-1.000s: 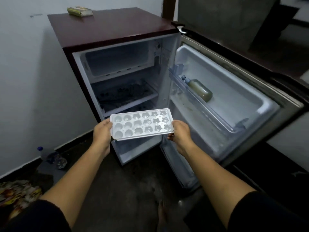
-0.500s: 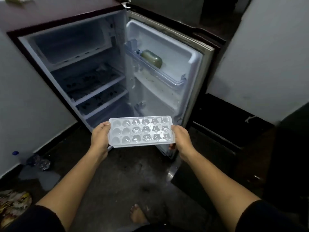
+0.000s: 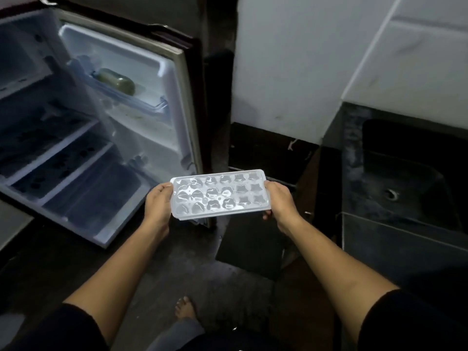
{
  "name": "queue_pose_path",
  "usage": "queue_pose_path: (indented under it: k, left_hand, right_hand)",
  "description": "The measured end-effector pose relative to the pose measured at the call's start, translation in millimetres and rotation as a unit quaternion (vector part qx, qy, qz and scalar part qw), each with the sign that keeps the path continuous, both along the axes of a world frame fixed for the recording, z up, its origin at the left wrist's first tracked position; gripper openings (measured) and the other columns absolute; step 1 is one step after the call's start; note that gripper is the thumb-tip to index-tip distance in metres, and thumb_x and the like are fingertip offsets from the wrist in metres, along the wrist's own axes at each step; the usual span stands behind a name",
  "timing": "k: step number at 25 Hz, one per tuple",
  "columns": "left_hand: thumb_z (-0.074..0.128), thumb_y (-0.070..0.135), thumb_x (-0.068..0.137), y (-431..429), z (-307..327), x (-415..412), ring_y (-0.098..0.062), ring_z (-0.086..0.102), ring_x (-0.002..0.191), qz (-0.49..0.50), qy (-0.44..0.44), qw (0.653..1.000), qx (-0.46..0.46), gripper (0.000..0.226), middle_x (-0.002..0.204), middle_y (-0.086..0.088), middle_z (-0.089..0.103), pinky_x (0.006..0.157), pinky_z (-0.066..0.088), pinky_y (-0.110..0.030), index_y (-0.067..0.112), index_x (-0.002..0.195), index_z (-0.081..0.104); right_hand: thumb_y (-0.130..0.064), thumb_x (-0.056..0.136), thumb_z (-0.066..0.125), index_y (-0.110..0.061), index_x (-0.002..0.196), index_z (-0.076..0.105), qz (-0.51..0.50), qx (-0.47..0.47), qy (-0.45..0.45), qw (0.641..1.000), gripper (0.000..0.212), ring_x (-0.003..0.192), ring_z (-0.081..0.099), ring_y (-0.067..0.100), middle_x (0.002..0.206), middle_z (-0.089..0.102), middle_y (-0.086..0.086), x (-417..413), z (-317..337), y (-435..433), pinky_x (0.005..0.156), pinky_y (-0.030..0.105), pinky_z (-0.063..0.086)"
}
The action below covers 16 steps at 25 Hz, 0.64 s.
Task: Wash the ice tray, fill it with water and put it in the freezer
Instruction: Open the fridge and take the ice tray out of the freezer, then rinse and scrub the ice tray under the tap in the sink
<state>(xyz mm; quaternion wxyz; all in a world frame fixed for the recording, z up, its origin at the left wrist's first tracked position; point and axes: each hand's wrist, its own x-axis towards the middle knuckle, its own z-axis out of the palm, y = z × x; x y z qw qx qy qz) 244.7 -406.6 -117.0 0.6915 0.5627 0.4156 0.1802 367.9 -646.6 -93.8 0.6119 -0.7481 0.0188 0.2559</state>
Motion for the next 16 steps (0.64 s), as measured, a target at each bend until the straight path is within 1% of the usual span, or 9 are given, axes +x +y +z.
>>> queue_pose_path:
  k: [2, 4, 5, 7, 8, 10, 12, 13, 16]
  left_hand:
    - [0.051, 0.007, 0.105, -23, 9, 28, -0.019, 0.067, 0.065, -0.029, -0.007, 1.0, 0.003, 0.022, 0.068, 0.0, 0.073, 0.06, 0.056, -0.03, 0.01, 0.089, 0.065]
    - [0.049, 0.008, 0.107, -41, 19, 55, -0.018, 0.065, 0.063, -0.055, -0.011, 0.998, 0.0, 0.024, 0.072, -0.003, 0.071, 0.049, 0.054, -0.025, 0.014, 0.088, 0.063]
    - [0.048, 0.01, 0.107, -49, 23, 69, -0.02, 0.065, 0.065, -0.073, -0.011, 0.997, -0.003, 0.024, 0.077, -0.005, 0.07, 0.049, 0.053, -0.026, 0.015, 0.089, 0.063]
    - [0.049, 0.01, 0.107, -61, 28, 98, -0.021, 0.066, 0.07, -0.11, -0.017, 0.994, -0.004, 0.023, 0.083, -0.008, 0.07, 0.059, 0.055, -0.031, 0.014, 0.09, 0.064]
    - [0.049, 0.009, 0.106, -66, 30, 112, -0.02, 0.066, 0.07, -0.128, -0.022, 0.991, 0.001, 0.022, 0.084, -0.008, 0.07, 0.061, 0.055, -0.031, 0.013, 0.09, 0.064]
    - [0.049, 0.006, 0.105, -75, 34, 140, -0.017, 0.066, 0.067, -0.162, -0.032, 0.986, 0.01, 0.023, 0.082, -0.008, 0.07, 0.057, 0.056, -0.026, 0.011, 0.088, 0.064]
    - [0.049, 0.005, 0.104, -81, 39, 173, -0.019, 0.068, 0.069, -0.204, -0.038, 0.978, 0.01, 0.023, 0.084, -0.011, 0.071, 0.057, 0.057, -0.027, 0.009, 0.088, 0.065]
    - [0.049, 0.005, 0.104, -84, 42, 189, -0.02, 0.068, 0.071, -0.219, -0.041, 0.975, 0.011, 0.023, 0.085, -0.011, 0.071, 0.058, 0.058, -0.028, 0.009, 0.088, 0.066]
    - [0.049, 0.004, 0.104, -90, 52, 240, -0.017, 0.066, 0.069, -0.264, -0.04, 0.963, 0.026, 0.025, 0.08, -0.006, 0.069, 0.053, 0.055, -0.022, 0.011, 0.086, 0.065]
  right_hand:
    - [-0.027, 0.104, 0.047, -0.003, 0.098, 0.068, -0.038, 0.002, -0.007, 0.999, 0.033, 0.041, 0.051, 0.008, 0.061, 0.064, -0.001, 13, 5, -28, 0.04, 0.027, 0.038]
    - [-0.028, 0.103, 0.047, -0.004, 0.098, 0.069, -0.072, 0.0, -0.009, 0.997, 0.033, 0.043, 0.053, 0.009, 0.065, 0.066, 0.001, 24, 10, -51, 0.041, 0.026, 0.038]
    - [-0.03, 0.103, 0.047, -0.003, 0.1, 0.069, -0.088, -0.003, -0.009, 0.996, 0.034, 0.044, 0.053, 0.009, 0.066, 0.067, 0.001, 30, 12, -61, 0.041, 0.026, 0.038]
    - [-0.03, 0.103, 0.047, -0.004, 0.102, 0.07, -0.121, -0.007, -0.007, 0.993, 0.035, 0.045, 0.052, 0.009, 0.068, 0.067, 0.001, 42, 15, -79, 0.041, 0.026, 0.037]
    - [-0.03, 0.103, 0.046, -0.004, 0.103, 0.07, -0.136, -0.006, -0.006, 0.991, 0.035, 0.045, 0.051, 0.01, 0.069, 0.067, 0.002, 49, 16, -87, 0.041, 0.026, 0.037]
    - [-0.03, 0.103, 0.046, -0.001, 0.104, 0.07, -0.165, -0.002, -0.009, 0.986, 0.038, 0.046, 0.05, 0.012, 0.07, 0.067, 0.004, 63, 17, -99, 0.041, 0.026, 0.036]
    - [-0.03, 0.103, 0.047, 0.001, 0.102, 0.07, -0.203, 0.003, -0.014, 0.979, 0.039, 0.045, 0.051, 0.012, 0.07, 0.066, 0.005, 80, 20, -107, 0.039, 0.025, 0.036]
    - [-0.029, 0.103, 0.047, 0.001, 0.098, 0.07, -0.223, 0.006, -0.017, 0.975, 0.038, 0.043, 0.052, 0.01, 0.068, 0.066, 0.004, 88, 23, -110, 0.038, 0.025, 0.037]
    - [-0.025, 0.102, 0.049, -0.005, 0.088, 0.07, -0.284, 0.013, -0.023, 0.958, 0.032, 0.04, 0.05, 0.01, 0.061, 0.064, 0.002, 110, 33, -114, 0.037, 0.025, 0.036]
